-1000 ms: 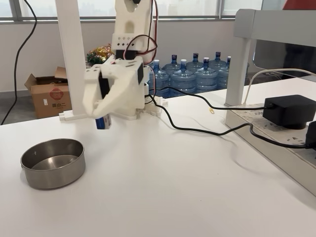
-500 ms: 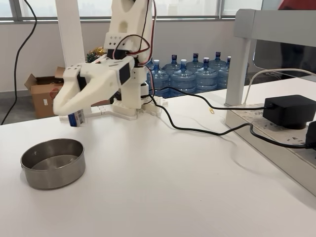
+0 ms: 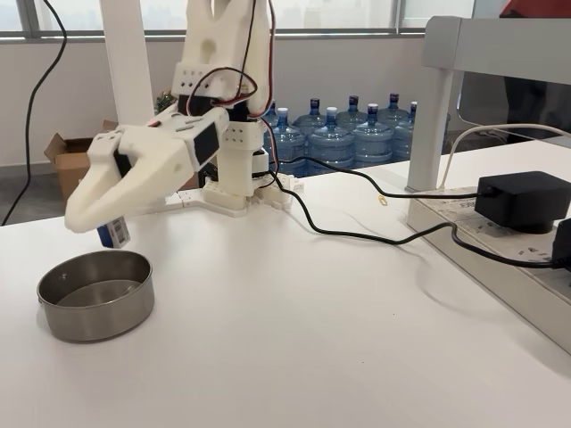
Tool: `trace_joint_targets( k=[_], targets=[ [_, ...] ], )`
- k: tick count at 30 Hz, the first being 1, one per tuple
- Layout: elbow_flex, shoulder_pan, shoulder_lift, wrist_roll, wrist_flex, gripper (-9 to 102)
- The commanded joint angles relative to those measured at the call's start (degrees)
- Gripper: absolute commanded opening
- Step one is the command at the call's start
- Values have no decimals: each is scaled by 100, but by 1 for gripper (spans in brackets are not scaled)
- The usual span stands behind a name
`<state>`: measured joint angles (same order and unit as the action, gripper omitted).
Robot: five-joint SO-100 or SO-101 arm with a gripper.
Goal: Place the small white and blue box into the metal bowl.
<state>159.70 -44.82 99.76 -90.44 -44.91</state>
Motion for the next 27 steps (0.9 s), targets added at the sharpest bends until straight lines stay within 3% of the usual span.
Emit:
trace_joint_targets(
  k=[1, 14, 20, 24, 27],
  targets=[
    [-299, -88, -158, -9, -79, -3],
    [-237, 0, -114, -9, -79, 8],
    [-193, 18, -62, -70, -70, 7],
    [299, 281, 483, -88, -70, -3],
    [738, 589, 1046, -88, -62, -4]
  ],
)
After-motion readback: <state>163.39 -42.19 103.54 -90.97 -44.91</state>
